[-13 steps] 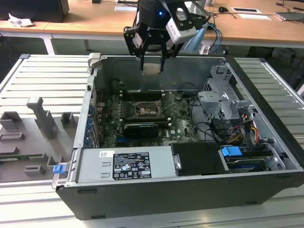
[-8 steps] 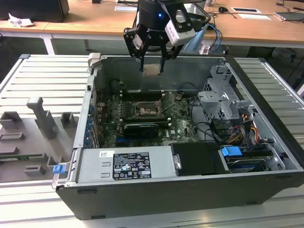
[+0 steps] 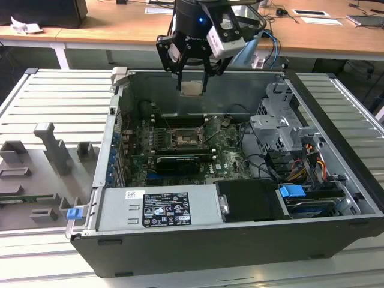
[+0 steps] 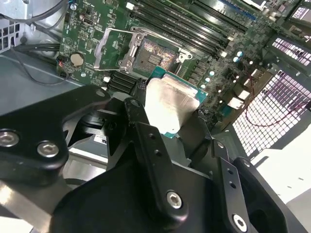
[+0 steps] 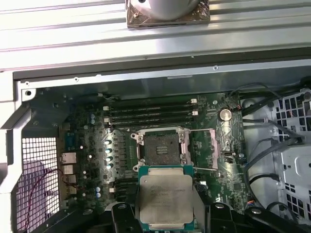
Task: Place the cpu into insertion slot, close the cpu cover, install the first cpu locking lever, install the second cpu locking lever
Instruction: 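Place the cpu into insertion slot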
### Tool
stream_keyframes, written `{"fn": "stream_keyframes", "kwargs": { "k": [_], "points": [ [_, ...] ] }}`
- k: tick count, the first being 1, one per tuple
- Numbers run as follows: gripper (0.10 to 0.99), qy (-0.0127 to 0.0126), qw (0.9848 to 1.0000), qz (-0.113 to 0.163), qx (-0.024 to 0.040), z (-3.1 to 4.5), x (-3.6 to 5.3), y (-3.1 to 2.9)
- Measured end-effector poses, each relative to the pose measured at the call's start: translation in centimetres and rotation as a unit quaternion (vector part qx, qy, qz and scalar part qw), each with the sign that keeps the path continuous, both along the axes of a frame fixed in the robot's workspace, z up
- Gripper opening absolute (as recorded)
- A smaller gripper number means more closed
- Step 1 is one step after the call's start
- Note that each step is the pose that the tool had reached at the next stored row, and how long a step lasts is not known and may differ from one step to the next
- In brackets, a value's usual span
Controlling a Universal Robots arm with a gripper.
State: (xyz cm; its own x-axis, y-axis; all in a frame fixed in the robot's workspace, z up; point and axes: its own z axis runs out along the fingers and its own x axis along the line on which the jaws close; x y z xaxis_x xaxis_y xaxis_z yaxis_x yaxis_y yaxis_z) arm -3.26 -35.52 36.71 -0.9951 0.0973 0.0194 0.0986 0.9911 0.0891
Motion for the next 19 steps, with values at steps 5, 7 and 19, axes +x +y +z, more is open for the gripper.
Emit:
{"fn": "stream_keyframes", "kwargs": {
  "k": [5,7,19],
  "points": [
    [0.529,-0.0001,0.9998,-0.021,-0.0002,-0.09,0.0,0.0],
    [0.529,0.0,0.9997,-0.025,-0.0002,-0.14,0.0,0.0],
    [0.529,0.0,0.9989,-0.046,-0.0003,-0.4,0.0,0.0]
  ]
}}
